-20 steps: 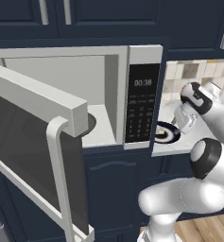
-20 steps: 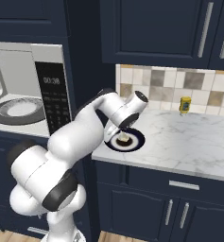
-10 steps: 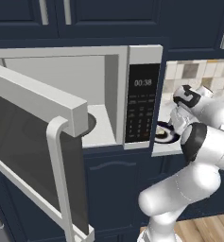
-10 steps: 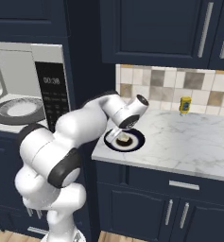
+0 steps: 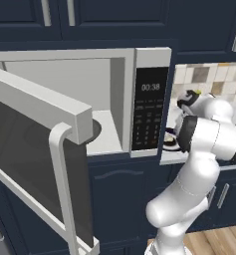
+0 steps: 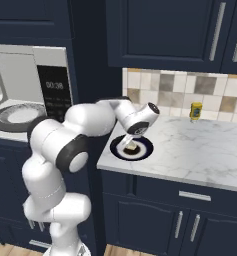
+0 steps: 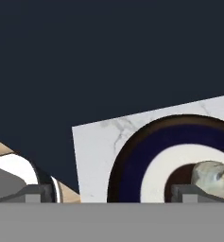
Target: Pick the garlic from the counter and place it in the microwave. Then turn on the microwave.
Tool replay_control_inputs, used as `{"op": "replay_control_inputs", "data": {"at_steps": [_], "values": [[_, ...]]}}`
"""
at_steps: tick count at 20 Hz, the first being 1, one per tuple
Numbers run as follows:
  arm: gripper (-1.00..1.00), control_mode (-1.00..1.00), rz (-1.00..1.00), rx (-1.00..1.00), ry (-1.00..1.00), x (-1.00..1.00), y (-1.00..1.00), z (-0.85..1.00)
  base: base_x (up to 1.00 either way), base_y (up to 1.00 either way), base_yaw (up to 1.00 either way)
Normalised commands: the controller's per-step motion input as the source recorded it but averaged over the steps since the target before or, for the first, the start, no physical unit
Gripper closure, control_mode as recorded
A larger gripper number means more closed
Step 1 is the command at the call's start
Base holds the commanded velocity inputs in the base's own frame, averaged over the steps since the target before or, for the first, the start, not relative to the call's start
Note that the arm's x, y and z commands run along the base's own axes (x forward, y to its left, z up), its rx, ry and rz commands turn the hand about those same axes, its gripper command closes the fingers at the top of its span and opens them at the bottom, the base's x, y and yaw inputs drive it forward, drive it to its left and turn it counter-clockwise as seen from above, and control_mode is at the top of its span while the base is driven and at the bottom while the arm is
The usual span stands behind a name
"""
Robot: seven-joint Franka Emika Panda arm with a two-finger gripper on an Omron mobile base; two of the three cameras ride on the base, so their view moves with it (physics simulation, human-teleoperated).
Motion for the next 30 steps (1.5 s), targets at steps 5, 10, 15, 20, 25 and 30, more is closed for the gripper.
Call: {"op": "replay_control_inputs", "data": {"at_steps": [5,10,15,20,25,30], "values": [[-1.0,-1.0,0.02,0.01,0.0,0.31,-0.08,-0.22,0.0,0.0,0.0],[-1.0,-1.0,0.01,0.01,0.0,0.29,-0.01,-0.3,0.0,0.0,0.0],[-1.0,-1.0,0.01,0.02,0.0,0.37,0.0,-0.19,0.0,0.0,0.0],[-1.0,-1.0,0.0,0.02,0.0,0.44,0.0,-0.16,0.0,0.0,0.0],[-1.0,-1.0,0.0,0.0,0.0,0.35,0.0,-0.19,0.0,0.0,0.0],[-1.0,-1.0,0.0,0.0,0.0,0.22,-0.02,-0.29,0.0,0.0,0.0]]}}
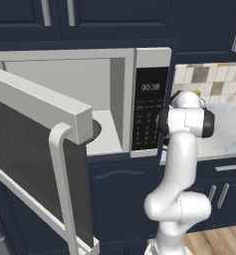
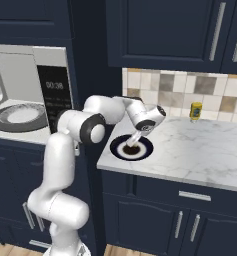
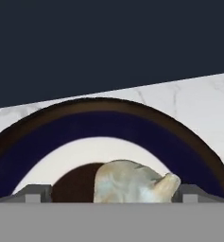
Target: Pick the garlic from the counter and place it in the microwave. Then turn on the microwave.
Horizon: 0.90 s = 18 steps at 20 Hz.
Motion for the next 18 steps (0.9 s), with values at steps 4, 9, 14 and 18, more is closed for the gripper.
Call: {"op": "replay_control_inputs", "data": {"at_steps": [4,9,14,18], "values": [[-1.0,-1.0,0.0,0.0,0.0,0.11,-0.01,-0.42,0.0,0.0,0.0],[-1.0,-1.0,0.0,0.0,0.0,0.08,0.0,-0.56,0.0,0.0,0.0],[1.0,-1.0,0.0,0.0,0.0,0.15,-0.02,-0.3,0.0,0.0,0.0],[1.0,-1.0,0.0,0.05,-0.1,-0.39,-0.07,0.24,0.0,0.0,0.0]]}}
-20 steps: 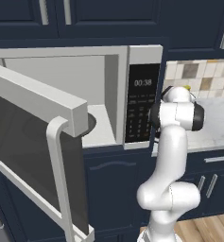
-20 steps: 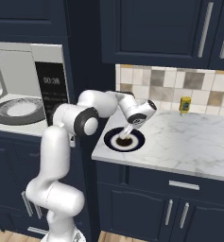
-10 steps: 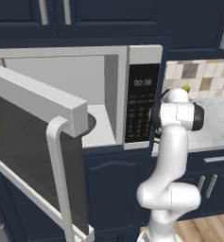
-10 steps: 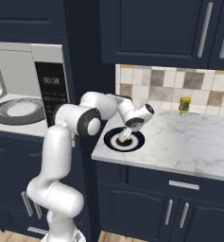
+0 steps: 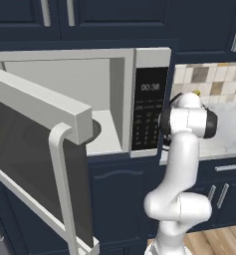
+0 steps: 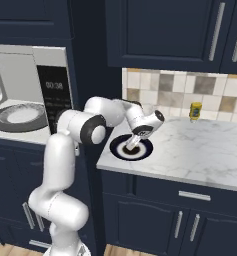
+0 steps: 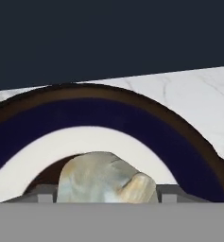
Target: Pick the garlic from the counter and place it in the microwave. Then turn on the microwave.
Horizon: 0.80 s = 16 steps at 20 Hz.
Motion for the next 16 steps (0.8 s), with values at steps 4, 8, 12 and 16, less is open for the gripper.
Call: {"op": "replay_control_inputs", "data": {"at_steps": [4,8,12,16], "values": [[1.0,-1.0,0.0,0.06,-0.17,-0.98,0.04,0.82,0.0,0.0,0.0],[1.0,-1.0,0.0,0.06,-0.15,-1.0,0.1,1.0,0.0,0.0,0.0],[1.0,-1.0,-0.06,0.04,-0.12,-1.0,0.24,0.87,0.0,0.0,0.0],[1.0,-1.0,-0.1,0.02,-0.07,-1.0,0.33,0.7,0.0,0.0,0.0]]}}
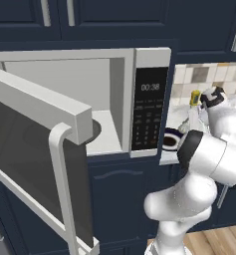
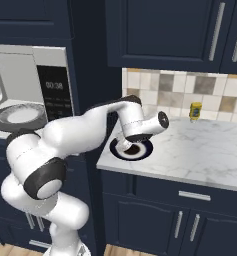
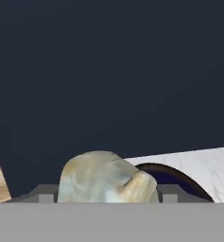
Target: Pick the garlic from the counter and place it in the microwave. Then turn on the microwave.
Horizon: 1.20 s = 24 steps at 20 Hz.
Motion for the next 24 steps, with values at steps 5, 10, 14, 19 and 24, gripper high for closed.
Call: {"op": "replay_control_inputs", "data": {"at_steps": [5,10,14,19,24], "values": [[1.0,-1.0,-0.14,0.01,-0.01,-1.0,0.4,0.64,0.0,0.0,0.0],[1.0,-1.0,-0.19,0.0,0.06,-1.0,0.33,0.48,0.0,0.0,0.0],[1.0,-1.0,-0.19,0.0,0.19,-1.0,0.37,0.34,0.0,0.0,0.0],[1.0,-1.0,-0.15,0.02,0.24,-1.0,0.49,0.23,0.0,0.0,0.0],[1.0,-1.0,-0.05,0.06,0.16,-0.77,0.76,0.28,0.0,0.0,0.0]]}}
